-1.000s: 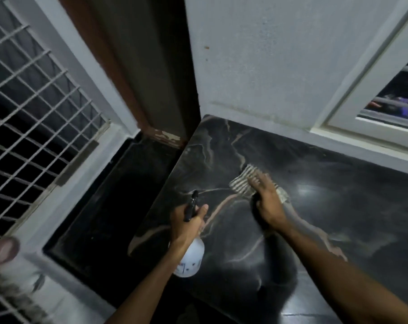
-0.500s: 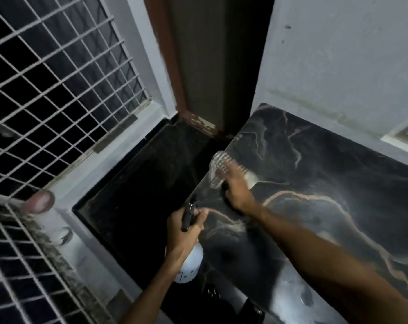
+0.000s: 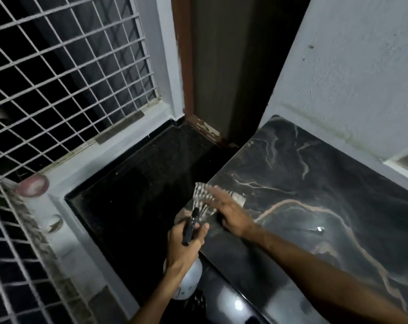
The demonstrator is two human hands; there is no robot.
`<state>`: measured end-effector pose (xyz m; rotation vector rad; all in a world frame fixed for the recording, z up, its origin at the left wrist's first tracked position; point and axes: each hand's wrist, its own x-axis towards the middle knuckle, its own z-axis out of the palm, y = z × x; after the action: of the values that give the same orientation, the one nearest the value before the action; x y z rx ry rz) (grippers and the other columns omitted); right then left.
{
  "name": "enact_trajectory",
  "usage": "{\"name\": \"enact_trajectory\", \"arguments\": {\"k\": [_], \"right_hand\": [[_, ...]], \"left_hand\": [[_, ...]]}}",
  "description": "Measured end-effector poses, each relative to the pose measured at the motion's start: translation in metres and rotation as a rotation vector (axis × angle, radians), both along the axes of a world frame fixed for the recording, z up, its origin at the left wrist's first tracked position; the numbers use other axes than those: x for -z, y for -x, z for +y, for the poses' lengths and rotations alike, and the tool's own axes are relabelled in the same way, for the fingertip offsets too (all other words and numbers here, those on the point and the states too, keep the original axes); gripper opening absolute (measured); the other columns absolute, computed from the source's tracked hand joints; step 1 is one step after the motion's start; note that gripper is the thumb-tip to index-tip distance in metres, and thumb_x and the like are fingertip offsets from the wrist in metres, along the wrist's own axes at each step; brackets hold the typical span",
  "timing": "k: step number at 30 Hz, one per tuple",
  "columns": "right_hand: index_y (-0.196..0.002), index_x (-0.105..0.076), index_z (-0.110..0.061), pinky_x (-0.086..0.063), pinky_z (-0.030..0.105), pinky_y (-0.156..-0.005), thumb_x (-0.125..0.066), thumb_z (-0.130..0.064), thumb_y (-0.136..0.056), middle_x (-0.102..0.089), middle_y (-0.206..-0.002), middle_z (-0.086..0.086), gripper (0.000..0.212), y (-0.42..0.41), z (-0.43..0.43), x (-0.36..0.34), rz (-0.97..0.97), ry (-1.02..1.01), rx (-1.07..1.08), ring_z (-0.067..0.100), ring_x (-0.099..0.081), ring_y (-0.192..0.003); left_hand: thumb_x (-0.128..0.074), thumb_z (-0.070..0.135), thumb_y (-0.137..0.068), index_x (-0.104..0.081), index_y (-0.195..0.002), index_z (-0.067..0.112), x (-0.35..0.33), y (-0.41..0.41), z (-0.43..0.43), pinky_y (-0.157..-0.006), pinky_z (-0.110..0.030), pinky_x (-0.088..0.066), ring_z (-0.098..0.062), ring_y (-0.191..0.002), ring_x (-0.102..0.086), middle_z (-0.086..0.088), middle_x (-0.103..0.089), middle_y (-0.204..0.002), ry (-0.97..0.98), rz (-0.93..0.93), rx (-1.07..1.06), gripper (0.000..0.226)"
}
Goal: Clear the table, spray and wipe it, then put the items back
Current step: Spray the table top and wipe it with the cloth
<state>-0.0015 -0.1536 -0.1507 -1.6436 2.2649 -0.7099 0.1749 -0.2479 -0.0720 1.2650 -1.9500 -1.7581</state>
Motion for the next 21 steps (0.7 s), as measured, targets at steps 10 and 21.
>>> {"name": "enact_trajectory", "arguments": {"k": [10,21], "right_hand": [[-0.144,-0.051,-0.010,-0.025,0.056,-0.121,-0.044,0.002,-0.067,-0.031,-0.158,0.021,0.078,0.097,0.142,-0.010,-0.130,-0.079,0.651,0.041,-0.028,-0.147],[-0.137,-0.058,-0.007,-0.028,0.050,-0.121,-0.052,0.012,-0.073,-0.037,-0.155,0.020,0.067,0.132,0.140,-0.020,-0.163,-0.028,0.740,0.037,-0.035,-0.143]], "left_hand": [[-0.078,0.023,-0.088,-0.055,-0.050,0.012,-0.019,0.026,0.082,-0.038,-0.022,-0.037,-0.011,-0.029,-0.045,-0.005,-0.053,-0.042,-0.079,-0.092,0.036,0.047],[-0.078,0.029,-0.088,-0.059,-0.054,0.018,-0.052,0.075,0.105,-0.040,-0.019,-0.038,-0.007,-0.036,-0.049,0.004,-0.057,-0.045,-0.057,-0.037,-0.014,0.040]]}}
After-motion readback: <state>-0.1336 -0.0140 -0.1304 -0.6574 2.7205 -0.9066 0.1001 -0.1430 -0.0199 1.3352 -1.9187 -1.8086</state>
